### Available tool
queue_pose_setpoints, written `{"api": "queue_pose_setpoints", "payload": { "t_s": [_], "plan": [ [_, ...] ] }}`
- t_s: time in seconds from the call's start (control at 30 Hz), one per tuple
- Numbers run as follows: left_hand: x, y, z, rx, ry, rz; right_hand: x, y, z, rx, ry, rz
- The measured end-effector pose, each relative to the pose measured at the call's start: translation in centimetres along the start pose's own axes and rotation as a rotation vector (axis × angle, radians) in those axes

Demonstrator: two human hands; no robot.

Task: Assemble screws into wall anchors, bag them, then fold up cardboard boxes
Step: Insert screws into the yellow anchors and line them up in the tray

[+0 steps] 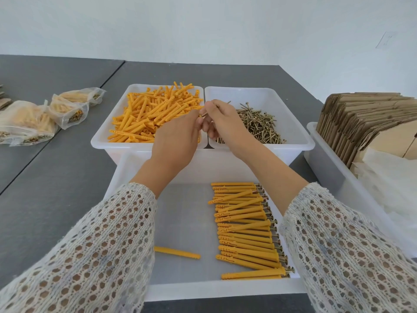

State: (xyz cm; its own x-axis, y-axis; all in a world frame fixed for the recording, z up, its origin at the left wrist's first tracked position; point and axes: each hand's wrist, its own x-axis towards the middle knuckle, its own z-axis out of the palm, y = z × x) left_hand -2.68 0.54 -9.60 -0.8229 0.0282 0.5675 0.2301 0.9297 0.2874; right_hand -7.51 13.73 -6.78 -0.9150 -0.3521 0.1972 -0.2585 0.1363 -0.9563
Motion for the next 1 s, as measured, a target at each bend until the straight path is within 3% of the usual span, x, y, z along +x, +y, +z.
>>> {"api": "queue_pose_setpoints", "payload": {
  "t_s": [0.2, 0.4, 0.67, 0.9, 1.0],
  "plan": [
    [0.0, 0.2, -0.6, -0.126, -0.021, 0.108, -0.4, 1.0, 0.3, -0.221, 0.006, -0.146],
    [-0.2, 2.3, -1.5, -0.137, -0.041, 0.199, 1.1, 0.5, -2.1, 0.279, 0.301, 0.172],
    [-1.5, 5.4, -2.0, -0.168, -0.365, 0.371, 1.9, 1.4, -3.7, 0.513, 0.408, 0.363],
    [-3.9, 8.6, -0.1, -0.084, -0.689, 0.46, 2.3, 1.9, -3.8, 0.466, 0.376, 0.4],
    [-4.8, 9.5, 0.6, -0.049, -0.74, 0.526, 2.3, 1.9, -3.8, 0.437, 0.356, 0.398]
  ]
}}
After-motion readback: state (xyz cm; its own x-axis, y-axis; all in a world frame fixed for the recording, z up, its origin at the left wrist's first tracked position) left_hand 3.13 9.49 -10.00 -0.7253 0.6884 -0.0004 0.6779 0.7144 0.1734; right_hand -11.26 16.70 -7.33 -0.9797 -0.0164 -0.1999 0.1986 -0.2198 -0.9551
